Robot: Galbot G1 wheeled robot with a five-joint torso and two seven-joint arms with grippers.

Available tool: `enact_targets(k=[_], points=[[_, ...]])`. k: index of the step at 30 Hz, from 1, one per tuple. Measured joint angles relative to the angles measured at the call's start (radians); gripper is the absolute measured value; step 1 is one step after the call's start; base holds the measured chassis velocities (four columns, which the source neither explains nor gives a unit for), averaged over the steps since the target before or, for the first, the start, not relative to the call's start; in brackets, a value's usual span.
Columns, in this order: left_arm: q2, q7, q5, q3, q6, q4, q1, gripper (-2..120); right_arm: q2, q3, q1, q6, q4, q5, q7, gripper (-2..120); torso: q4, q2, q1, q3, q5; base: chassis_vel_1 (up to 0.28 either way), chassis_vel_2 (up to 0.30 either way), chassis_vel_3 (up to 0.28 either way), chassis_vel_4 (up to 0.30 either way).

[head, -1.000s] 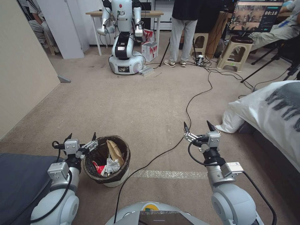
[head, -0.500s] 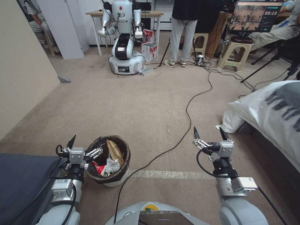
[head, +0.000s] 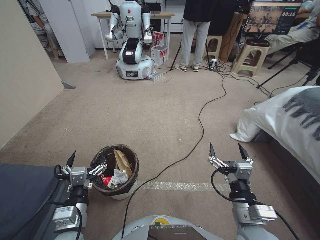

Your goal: Pick up the trash bin, then pick up the garbage from the floor and place it into the trash bin.

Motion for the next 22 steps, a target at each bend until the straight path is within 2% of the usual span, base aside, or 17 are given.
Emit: enact_targets(k=[22], points=[[0.001, 0.0, -0.002, 0.0, 0.006, 0.001, -0.003, 100, -0.001, -0.001, 0.003, -0.003, -0.001, 0.001, 0.0, 100, 0.0, 0.0, 0.0, 0.0, 0.0, 0.0, 0.0, 0.0, 0.0]])
